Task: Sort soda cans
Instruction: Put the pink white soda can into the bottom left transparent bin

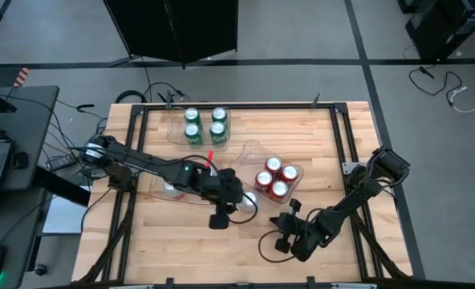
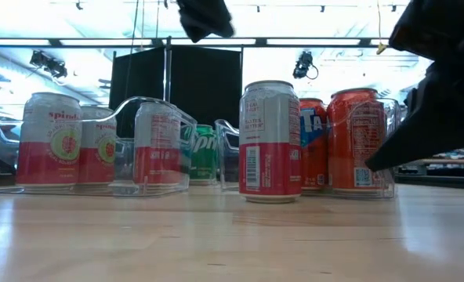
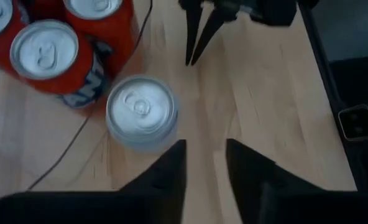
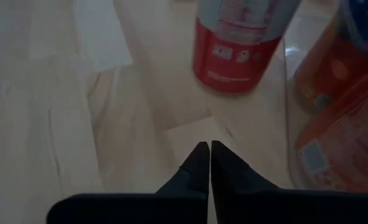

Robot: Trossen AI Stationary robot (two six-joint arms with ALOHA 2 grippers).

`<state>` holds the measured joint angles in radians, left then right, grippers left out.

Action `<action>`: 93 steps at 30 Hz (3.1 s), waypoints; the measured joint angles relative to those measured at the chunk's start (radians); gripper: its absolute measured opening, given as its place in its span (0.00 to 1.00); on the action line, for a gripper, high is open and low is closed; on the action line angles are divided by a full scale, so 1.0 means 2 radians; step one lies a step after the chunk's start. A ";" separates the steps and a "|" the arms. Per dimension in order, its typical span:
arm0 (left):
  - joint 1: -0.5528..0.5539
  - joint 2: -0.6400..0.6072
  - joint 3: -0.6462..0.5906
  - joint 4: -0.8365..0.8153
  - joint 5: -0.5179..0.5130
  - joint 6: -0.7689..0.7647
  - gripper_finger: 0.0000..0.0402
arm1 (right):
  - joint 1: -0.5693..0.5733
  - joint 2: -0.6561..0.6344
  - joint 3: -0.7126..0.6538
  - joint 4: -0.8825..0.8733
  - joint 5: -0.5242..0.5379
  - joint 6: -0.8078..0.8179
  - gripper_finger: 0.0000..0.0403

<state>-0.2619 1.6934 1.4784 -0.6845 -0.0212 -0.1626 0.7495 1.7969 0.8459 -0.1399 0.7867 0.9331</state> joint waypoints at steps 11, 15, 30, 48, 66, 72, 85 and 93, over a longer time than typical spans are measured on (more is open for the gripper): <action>0.000 0.028 0.006 0.015 -0.045 -0.039 0.71 | 0.004 0.000 0.000 0.024 -0.013 -0.009 0.00; 0.000 0.033 0.006 0.021 -0.062 -0.038 0.82 | 0.007 0.000 0.000 0.030 -0.015 -0.010 0.01; 0.033 0.064 0.005 0.060 -0.023 -0.039 0.98 | 0.007 0.000 0.000 0.048 -0.015 -0.025 0.00; 0.037 0.102 0.005 0.102 0.012 -0.037 0.98 | 0.007 0.000 0.000 0.055 -0.016 -0.036 0.00; 0.037 0.130 0.009 0.111 -0.001 -0.056 0.72 | 0.007 0.000 0.000 0.058 -0.015 -0.036 0.00; 0.036 0.106 0.041 0.046 0.002 -0.053 0.72 | 0.007 0.000 0.000 0.059 -0.015 -0.035 0.00; -0.024 -0.033 0.037 -0.128 -0.171 -0.173 0.72 | 0.007 0.000 0.000 0.059 -0.015 -0.036 0.00; -0.073 -0.054 0.036 -0.276 -0.247 -0.345 0.72 | 0.007 0.000 0.000 0.061 -0.015 -0.035 0.00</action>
<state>-0.4075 1.5845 1.5513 -1.2369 -0.5159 -0.8534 0.7643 1.7973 0.8452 -0.0173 0.7563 0.8638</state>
